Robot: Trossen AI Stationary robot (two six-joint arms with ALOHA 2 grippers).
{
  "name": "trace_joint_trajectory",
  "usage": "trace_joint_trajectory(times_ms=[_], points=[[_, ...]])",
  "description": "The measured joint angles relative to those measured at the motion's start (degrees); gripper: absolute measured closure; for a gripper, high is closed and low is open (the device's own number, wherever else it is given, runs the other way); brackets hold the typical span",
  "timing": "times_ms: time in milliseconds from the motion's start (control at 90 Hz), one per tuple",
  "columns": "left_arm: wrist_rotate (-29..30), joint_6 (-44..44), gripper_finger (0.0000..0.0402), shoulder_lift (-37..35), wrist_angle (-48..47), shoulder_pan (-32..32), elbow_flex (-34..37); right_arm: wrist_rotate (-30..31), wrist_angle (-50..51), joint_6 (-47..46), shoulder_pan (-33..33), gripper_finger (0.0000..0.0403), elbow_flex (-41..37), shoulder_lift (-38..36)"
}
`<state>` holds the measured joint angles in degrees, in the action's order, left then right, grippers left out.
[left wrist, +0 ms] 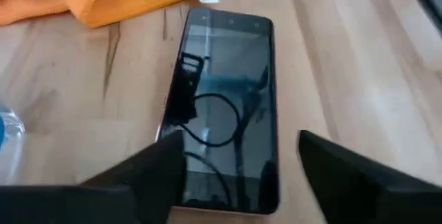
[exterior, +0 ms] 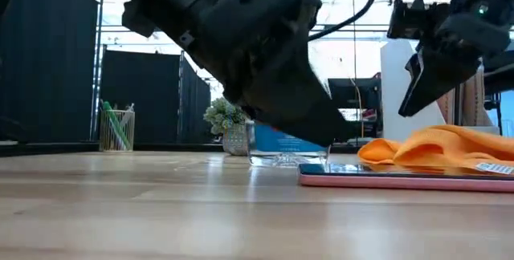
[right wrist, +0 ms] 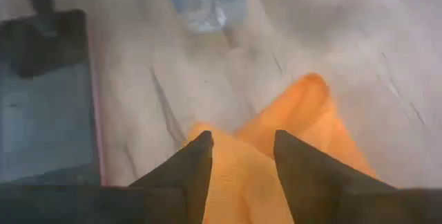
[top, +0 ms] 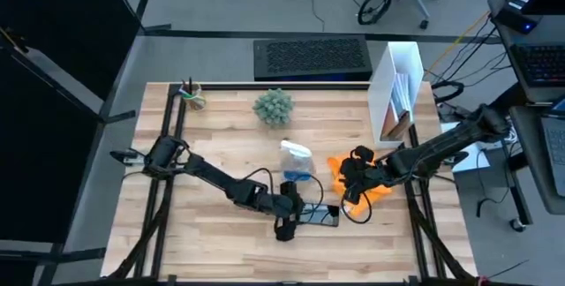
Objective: Apply microfiber cloth
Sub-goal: Wipe the front of the cellphone with the yellow microfiber cloth
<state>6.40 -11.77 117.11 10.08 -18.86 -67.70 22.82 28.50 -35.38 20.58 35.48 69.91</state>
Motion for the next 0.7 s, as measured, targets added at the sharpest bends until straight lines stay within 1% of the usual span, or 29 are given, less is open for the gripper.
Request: trace_joint_trajectory(times_ms=[144,167,200,322,444,500,556,700], points=[[-0.66,3.13,0.0355,0.04,0.05,0.38,0.0,-0.09,-0.38,-7.25,0.0,0.0282,-3.93,0.0],[-0.74,3.27,0.0371,0.15,0.09,0.49,0.0,-0.08,-0.63,-8.27,0.0,0.0283,-4.72,0.0],[-0.75,3.34,0.0386,0.55,0.35,0.75,0.0,-0.11,-0.86,-9.88,0.0,0.0283,-5.9,0.0],[-1.21,3.62,0.0388,2.45,0.12,1.75,0.04,-0.65,-2.18,-14.82,0.07,0.0283,-9.18,0.0],[-4.08,3.36,0.0387,3.99,1.45,2.36,-0.15,-1.11,-7.94,-16.89,0.55,0.0278,-13.43,-0.09],[-4.99,3.3,0.0387,4.76,1.98,2.48,-0.24,-1.78,-10.45,-17.32,0.55,0.0267,-15.05,-0.31],[-5.16,3.3,0.0387,4.94,1.84,2.47,-0.26,-2.16,-10.51,-17.08,0.52,0.0249,-15.29,-0.31],[-5.14,3.24,0.0387,5.03,2.47,2.45,-0.14,-3.93,-8.57,-12.66,0.35,0.0198,-12.76,-1.89]])
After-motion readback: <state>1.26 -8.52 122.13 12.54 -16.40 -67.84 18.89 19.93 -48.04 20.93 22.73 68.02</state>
